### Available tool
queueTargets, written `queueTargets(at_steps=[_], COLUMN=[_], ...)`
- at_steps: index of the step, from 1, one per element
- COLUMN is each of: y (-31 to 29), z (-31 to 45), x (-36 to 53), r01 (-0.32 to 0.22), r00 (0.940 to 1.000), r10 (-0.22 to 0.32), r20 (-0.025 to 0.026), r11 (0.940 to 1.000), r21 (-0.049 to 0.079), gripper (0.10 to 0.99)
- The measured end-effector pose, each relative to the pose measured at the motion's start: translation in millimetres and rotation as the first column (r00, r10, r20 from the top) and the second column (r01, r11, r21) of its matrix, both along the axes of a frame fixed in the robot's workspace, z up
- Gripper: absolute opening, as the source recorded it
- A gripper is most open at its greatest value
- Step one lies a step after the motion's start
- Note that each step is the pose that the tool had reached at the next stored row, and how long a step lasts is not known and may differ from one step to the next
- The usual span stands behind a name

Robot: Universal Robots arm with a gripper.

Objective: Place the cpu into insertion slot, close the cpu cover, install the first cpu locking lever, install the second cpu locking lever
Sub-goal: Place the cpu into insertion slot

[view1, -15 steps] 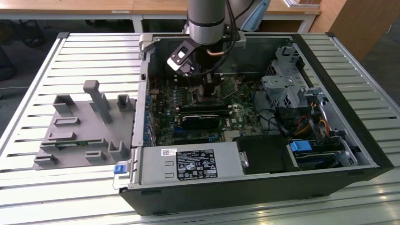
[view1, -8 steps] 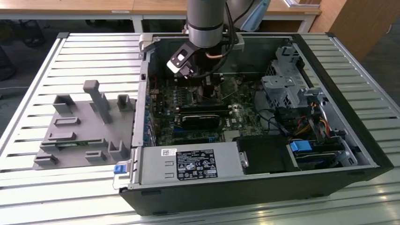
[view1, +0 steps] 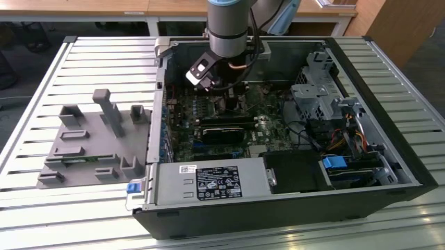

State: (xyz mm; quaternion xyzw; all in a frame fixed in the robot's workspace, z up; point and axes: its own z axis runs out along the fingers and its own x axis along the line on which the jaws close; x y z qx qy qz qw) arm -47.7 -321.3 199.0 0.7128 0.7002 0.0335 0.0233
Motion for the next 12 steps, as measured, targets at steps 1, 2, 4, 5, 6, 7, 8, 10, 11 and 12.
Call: queueTargets(at_steps=[1,2,4,5,6,7,8,10,11,12], y=[0.0,0.0,0.1,0.2,0.3,0.4,0.5,0.6,0.6,0.7], z=[-0.9,-1.5,-2.6,-3.0,-3.2,-3.5,-3.9,-4.0,-4.1,-4.1], x=[0.0,0.0,0.0,0.0,0.1,0.3,0.6,0.7,0.7,0.8], r01=[0.0,0.0,0.0,0.0,0.0,0.0,0.0,0.0,0.0,0.0], r00=[1.0,1.0,1.0,1.0,1.0,1.0,1.0,1.0,1.0,1.0], r10=[0.0,0.0,0.0,0.0,0.0,0.0,0.0,0.0,0.0,0.0], r20=[-0.0001,-0.0004,-0.001,-0.0016,-0.002,-0.0025,-0.0027,-0.0034,-0.0035,-0.0034], r11=[1.0,1.0,1.0,1.0,1.0,1.0,1.0,1.0,1.0,1.0], r21=[0.0,0.0,0.0,0.0,0.0,0.0,0.0,0.0,0.0,0.0], gripper=[0.525,0.525,0.525,0.525,0.525,0.525,0.525,0.525,0.525,0.525])
